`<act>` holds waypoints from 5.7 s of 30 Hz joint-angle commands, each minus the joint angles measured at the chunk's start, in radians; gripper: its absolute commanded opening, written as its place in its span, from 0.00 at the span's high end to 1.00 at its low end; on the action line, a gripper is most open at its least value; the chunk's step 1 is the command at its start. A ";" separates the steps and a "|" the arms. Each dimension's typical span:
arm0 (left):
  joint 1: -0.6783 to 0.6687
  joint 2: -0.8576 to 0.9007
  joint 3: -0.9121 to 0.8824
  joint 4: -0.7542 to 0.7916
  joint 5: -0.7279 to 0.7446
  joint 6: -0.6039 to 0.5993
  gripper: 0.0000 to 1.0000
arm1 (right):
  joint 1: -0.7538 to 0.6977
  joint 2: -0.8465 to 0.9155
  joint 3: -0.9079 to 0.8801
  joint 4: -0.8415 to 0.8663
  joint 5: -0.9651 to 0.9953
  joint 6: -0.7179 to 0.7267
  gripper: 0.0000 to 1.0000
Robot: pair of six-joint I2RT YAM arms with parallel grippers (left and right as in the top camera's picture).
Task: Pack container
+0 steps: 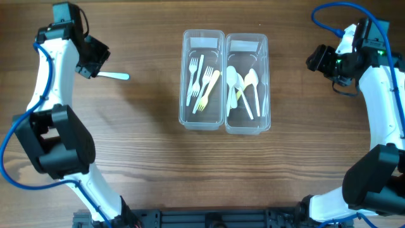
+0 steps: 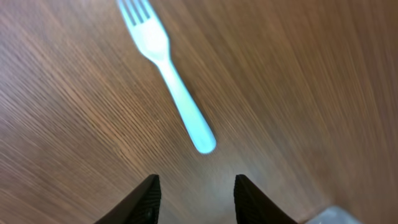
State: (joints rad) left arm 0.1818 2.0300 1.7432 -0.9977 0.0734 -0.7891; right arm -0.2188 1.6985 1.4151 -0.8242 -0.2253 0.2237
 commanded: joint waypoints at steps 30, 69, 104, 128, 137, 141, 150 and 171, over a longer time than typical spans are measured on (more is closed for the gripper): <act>0.109 0.321 0.008 0.113 0.045 -0.370 0.60 | 0.002 0.013 -0.003 -0.049 -0.009 0.013 0.27; -0.573 -0.086 0.011 0.058 -0.135 0.472 0.96 | 0.002 0.013 -0.003 -0.055 -0.013 0.015 0.27; -0.230 -0.160 0.011 -0.065 -0.280 0.410 0.00 | 0.002 -0.135 0.192 0.009 -0.136 -0.329 0.26; -0.230 -0.160 0.011 -0.066 -0.280 0.411 0.00 | 0.002 -0.687 0.241 -0.116 -0.112 -0.342 0.00; -0.230 -0.160 0.011 -0.066 -0.280 0.411 0.00 | 0.003 -0.729 0.152 0.014 -0.239 -0.354 0.00; -0.230 -0.160 0.011 -0.066 -0.280 0.411 0.00 | 0.016 -0.856 -0.160 0.271 -0.336 -0.346 0.00; -0.230 -0.160 0.011 -0.066 -0.280 0.411 0.00 | 0.059 -1.148 -0.834 0.793 -0.351 -0.222 0.00; -0.230 -0.160 0.011 -0.066 -0.280 0.410 0.00 | 0.150 -1.663 -1.327 0.817 -0.186 -0.224 0.00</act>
State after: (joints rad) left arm -0.0475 1.8866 1.7576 -1.0630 -0.1978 -0.3759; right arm -0.0742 0.0753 0.1173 -0.0132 -0.4477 -0.0193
